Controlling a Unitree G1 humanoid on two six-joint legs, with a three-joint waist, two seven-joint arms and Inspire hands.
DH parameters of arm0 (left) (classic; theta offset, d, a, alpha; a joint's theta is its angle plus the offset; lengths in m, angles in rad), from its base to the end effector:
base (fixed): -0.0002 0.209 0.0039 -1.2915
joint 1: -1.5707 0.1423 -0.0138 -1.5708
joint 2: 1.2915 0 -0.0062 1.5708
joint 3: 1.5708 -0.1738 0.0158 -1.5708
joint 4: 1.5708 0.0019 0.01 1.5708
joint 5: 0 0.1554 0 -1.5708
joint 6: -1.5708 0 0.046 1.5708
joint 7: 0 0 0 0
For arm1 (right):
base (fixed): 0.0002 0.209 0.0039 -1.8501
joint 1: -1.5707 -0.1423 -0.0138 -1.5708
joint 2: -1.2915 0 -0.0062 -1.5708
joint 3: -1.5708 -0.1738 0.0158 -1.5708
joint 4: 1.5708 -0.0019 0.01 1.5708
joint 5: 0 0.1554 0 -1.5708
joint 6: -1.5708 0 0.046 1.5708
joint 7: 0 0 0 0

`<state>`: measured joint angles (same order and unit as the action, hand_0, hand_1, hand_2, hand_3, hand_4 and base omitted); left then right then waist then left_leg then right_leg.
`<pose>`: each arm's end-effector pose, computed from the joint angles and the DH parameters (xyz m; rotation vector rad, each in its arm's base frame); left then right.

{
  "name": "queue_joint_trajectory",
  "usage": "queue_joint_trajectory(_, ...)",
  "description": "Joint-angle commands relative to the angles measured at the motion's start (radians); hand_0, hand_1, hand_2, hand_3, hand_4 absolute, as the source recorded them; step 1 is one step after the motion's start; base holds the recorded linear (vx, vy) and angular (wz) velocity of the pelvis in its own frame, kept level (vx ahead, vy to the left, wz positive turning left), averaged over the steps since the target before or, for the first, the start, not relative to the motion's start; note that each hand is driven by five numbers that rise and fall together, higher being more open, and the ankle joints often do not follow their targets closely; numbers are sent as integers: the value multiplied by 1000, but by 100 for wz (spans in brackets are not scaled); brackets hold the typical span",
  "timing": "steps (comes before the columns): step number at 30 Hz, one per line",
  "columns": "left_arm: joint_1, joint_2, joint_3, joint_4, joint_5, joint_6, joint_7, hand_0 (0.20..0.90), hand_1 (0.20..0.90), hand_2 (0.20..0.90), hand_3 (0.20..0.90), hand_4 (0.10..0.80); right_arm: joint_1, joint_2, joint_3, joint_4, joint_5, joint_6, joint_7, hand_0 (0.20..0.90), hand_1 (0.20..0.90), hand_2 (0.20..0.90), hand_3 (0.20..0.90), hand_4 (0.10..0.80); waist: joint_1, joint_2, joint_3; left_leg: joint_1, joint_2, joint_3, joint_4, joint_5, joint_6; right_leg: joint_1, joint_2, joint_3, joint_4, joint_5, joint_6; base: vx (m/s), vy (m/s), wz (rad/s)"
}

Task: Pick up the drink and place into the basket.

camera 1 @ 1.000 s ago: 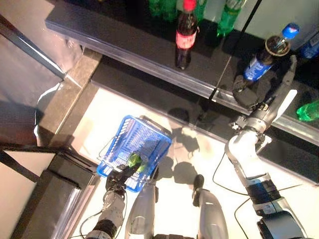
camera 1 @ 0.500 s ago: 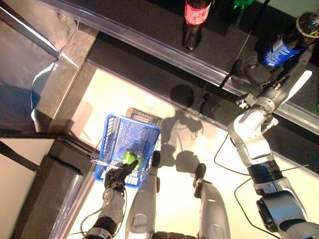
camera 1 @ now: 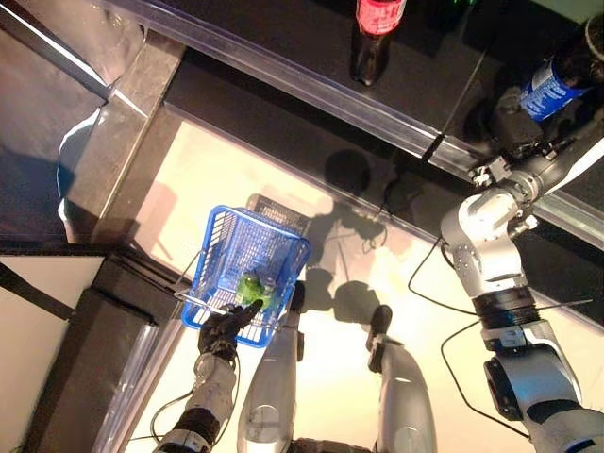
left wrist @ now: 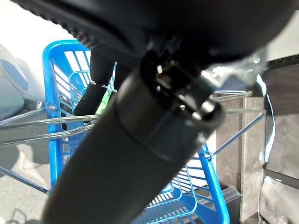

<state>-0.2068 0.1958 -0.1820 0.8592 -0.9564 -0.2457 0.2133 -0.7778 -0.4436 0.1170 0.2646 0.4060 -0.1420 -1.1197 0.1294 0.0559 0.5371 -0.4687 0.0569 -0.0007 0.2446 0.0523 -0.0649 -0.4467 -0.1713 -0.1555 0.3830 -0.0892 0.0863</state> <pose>0.2139 0.1854 -0.0529 -0.5488 0.4798 0.4870 0.3226 -0.1675 0.2285 0.2757 -0.5673 -0.8906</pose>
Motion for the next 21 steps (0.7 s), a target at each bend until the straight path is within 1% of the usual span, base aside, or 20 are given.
queue_joint_trajectory(1, 89, 13, -35, -34, -4, 0, 6, 300, 300, 300, 200, 100, -147, -144, -40, -72, -43, -80, -20, 900, 900, 900, 900, 800, -3, 5, -17, -9, -13, -28, 50, -36, 32, 7, -11, -24, -62, 77, -35, 0, 0, 0)
queue_joint_trajectory(4, 93, 16, -40, -34, -7, 4, 1, 300, 300, 300, 200, 100, -180, -163, -32, -49, -30, -67, -2, 900, 900, 900, 900, 800, 0, 10, -17, -11, -16, -29, 51, -34, 32, 4, -12, -26, -60, 76, -37, 1, -7, -3)
queue_joint_trajectory(9, 95, 26, -43, -35, -11, 14, -13, 300, 300, 300, 200, 100, -241, -194, -11, 42, 67, -95, 60, 900, 900, 900, 900, 800, 6, 18, -17, -7, -20, -30, 51, -33, 33, 5, -14, -26, -56, 73, -41, 0, 0, 0)
queue_joint_trajectory(14, 97, 38, -51, -44, -16, 20, -14, 300, 300, 300, 200, 100, -294, -225, 4, 119, 119, -112, 110, 900, 900, 900, 900, 800, 15, 24, -17, -14, -24, -34, 52, -32, 32, 0, -16, -30, -53, 71, -41, 0, 0, 0)
queue_joint_trajectory(20, 98, 49, -54, -54, -26, 32, -14, 300, 300, 300, 200, 100, -353, -253, 30, 156, 128, -82, 123, 900, 900, 900, 900, 800, 18, 30, -17, -14, -29, -34, 49, -32, 34, -8, -20, -28, -45, 67, -41, 0, 0, 0)
queue_joint_trajectory(21, 99, 50, -55, -57, -27, 34, -13, 300, 300, 300, 200, 100, -361, -258, 31, 166, 123, -76, 123, 700, 700, 700, 667, 567, 19, 31, -17, -13, -29, -33, 49, -33, 34, -10, -21, -27, -42, 66, -41, 0, 0, 0)
